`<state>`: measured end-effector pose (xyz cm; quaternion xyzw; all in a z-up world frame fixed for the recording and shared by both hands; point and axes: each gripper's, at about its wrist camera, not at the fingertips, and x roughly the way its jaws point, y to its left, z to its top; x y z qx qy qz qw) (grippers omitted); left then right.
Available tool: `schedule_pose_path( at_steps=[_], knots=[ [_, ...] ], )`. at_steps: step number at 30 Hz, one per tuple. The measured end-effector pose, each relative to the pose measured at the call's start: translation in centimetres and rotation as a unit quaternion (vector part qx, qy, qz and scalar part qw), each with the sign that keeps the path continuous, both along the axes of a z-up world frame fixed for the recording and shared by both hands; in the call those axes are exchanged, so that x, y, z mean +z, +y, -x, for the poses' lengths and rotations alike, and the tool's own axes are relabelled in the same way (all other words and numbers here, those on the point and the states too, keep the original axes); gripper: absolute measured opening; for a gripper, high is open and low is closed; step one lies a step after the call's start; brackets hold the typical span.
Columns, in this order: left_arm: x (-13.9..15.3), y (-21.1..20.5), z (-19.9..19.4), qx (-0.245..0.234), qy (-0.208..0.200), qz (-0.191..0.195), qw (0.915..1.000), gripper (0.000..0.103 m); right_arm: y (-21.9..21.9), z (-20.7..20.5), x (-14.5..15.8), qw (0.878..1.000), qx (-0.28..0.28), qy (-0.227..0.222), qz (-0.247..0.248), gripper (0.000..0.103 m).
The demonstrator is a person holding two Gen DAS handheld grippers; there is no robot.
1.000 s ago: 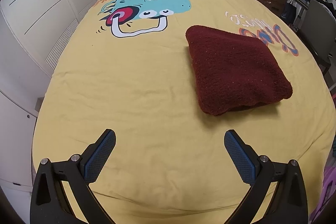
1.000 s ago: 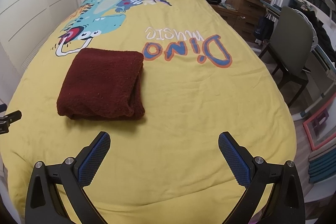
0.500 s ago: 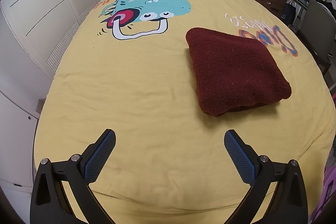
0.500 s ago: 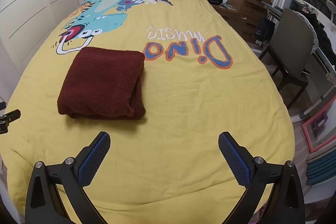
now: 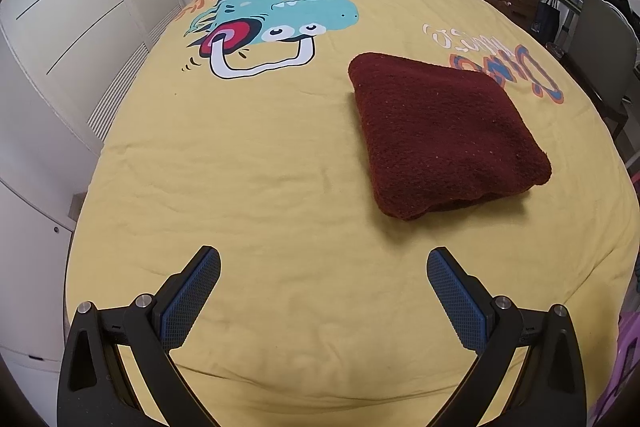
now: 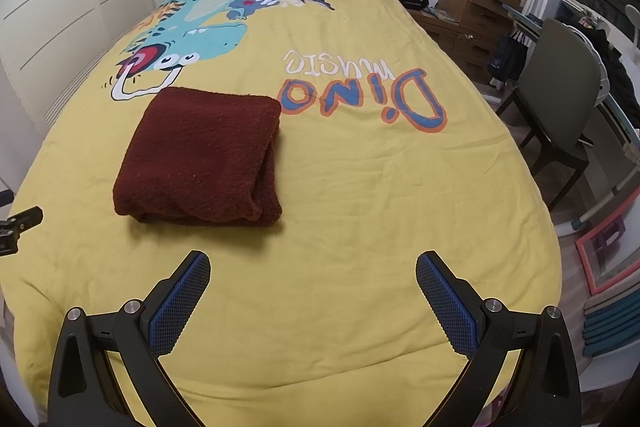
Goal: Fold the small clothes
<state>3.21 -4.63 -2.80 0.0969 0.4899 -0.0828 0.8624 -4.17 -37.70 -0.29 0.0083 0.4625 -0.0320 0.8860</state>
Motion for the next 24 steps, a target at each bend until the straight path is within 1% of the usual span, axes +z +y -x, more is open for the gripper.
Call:
schedule_pose_path(
  at_steps=[24],
  knots=[
    [-0.13, -0.97, 0.36, -0.006, 0.005, -0.001, 1.0000, 0.102, 0.05, -0.10, -0.67, 1.000, 0.001, 0.009, 0.000, 0.103]
  ],
)
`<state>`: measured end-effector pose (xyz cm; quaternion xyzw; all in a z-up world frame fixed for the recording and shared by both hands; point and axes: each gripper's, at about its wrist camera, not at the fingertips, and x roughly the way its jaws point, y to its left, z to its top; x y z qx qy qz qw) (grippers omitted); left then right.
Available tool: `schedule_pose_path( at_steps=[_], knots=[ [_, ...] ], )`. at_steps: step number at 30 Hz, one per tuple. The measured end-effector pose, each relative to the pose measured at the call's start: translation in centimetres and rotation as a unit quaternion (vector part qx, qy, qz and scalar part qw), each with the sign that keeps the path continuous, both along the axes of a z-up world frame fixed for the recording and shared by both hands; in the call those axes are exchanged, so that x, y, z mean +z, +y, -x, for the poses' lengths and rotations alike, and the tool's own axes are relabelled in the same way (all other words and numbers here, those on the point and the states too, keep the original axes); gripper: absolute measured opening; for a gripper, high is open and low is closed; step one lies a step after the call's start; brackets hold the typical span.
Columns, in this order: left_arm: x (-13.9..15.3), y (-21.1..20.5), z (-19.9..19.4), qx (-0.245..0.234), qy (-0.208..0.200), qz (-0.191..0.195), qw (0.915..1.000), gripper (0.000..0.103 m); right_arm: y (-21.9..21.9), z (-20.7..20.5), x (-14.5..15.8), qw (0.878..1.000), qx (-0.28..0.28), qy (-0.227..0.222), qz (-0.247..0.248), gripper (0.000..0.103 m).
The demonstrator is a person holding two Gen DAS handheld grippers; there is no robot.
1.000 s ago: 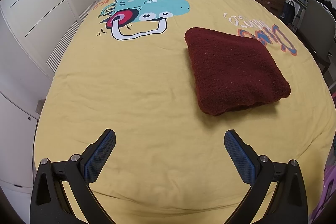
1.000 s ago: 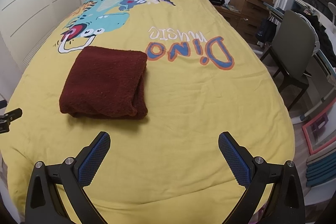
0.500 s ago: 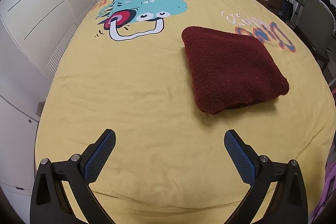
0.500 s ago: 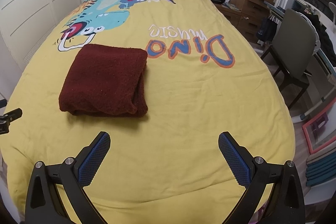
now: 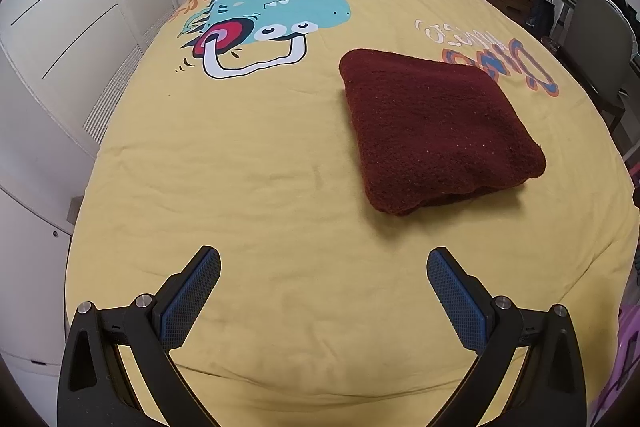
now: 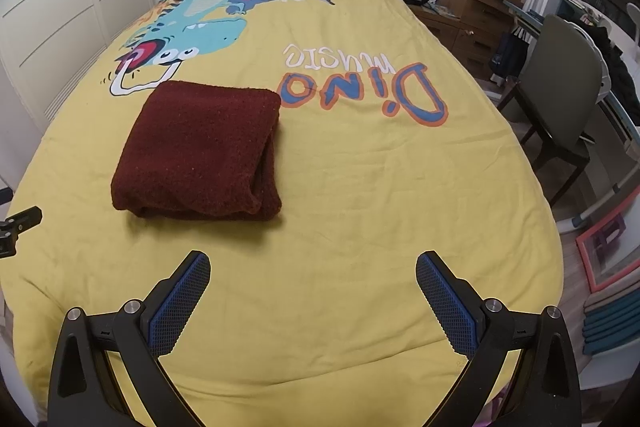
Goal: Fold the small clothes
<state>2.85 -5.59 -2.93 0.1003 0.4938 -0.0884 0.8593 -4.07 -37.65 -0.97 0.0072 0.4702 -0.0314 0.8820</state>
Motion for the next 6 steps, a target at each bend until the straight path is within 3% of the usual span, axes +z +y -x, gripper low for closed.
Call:
schedule_pose_path(
  at_steps=[6],
  knots=[
    [-0.02, -0.23, 0.05, -0.001, 0.001, 0.000, 1.0000, 0.102, -0.01, 0.01, -0.09, 1.000, 0.000, 0.001, 0.000, 0.103]
  ],
)
